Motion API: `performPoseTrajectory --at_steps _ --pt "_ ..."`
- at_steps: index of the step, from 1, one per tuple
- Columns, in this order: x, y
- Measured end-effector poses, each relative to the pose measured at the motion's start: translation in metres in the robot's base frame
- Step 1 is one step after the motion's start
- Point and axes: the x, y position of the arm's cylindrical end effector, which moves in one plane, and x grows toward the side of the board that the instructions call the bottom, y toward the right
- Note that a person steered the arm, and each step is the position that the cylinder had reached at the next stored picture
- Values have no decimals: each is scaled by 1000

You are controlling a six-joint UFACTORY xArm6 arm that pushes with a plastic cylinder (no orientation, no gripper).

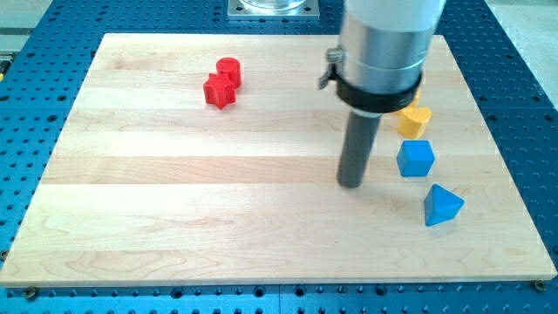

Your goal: Put the blue blocks vertically below the yellow heart

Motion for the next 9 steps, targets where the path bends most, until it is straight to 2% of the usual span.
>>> performPoseTrajectory --at_steps 3,5,6,7,8,9 --pt "-6 56" --pt "-6 36" --pt "29 -24" --pt "95 -28" --pt "123 6" --pt "123 42"
